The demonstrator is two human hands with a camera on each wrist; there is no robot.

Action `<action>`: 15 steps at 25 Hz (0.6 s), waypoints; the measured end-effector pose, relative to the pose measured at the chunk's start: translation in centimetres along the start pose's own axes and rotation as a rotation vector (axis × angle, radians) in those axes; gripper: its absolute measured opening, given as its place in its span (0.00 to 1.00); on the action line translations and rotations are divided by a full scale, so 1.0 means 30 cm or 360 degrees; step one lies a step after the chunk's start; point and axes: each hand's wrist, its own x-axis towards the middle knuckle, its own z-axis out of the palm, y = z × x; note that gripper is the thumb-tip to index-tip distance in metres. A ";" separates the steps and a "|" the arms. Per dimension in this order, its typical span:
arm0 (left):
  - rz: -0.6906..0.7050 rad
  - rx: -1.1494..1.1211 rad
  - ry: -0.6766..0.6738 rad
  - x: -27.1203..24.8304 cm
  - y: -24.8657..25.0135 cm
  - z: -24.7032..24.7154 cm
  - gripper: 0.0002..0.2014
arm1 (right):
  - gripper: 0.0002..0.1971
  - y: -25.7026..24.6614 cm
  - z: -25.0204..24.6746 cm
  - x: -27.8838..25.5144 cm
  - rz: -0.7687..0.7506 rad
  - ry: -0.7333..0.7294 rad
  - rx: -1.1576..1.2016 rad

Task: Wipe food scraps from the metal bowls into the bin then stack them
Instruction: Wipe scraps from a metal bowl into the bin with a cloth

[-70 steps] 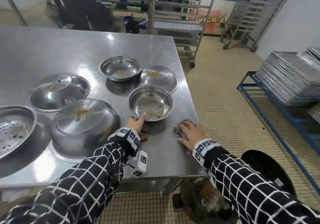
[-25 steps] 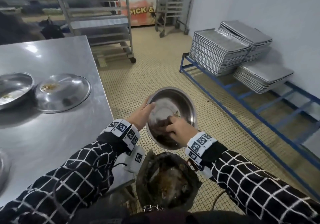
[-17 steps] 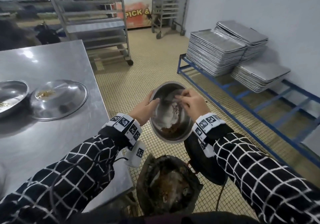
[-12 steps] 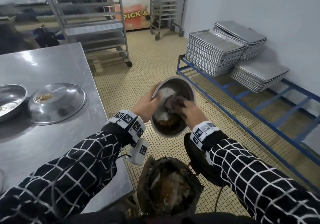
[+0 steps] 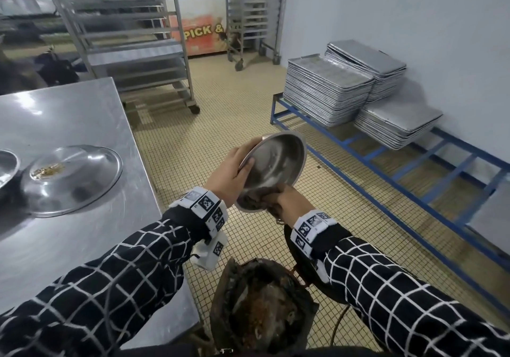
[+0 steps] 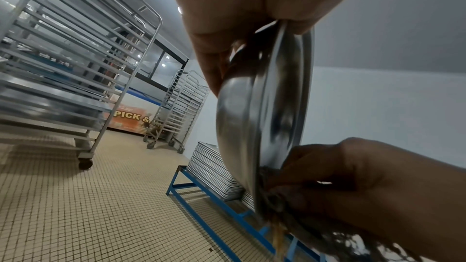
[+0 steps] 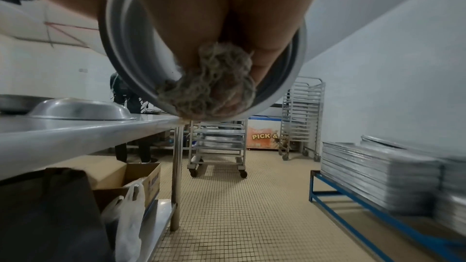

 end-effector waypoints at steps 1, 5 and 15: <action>-0.0009 0.0017 0.0007 0.006 -0.005 -0.002 0.21 | 0.09 0.014 -0.005 -0.005 -0.0007 0.0057 -0.0004; -0.0030 -0.0067 0.0019 0.023 -0.033 -0.028 0.20 | 0.09 0.008 -0.021 -0.017 -0.0210 0.0554 -0.0011; -0.0147 -0.0515 -0.0213 -0.021 -0.036 -0.067 0.27 | 0.17 -0.112 -0.011 0.028 -0.0436 0.0307 -0.0127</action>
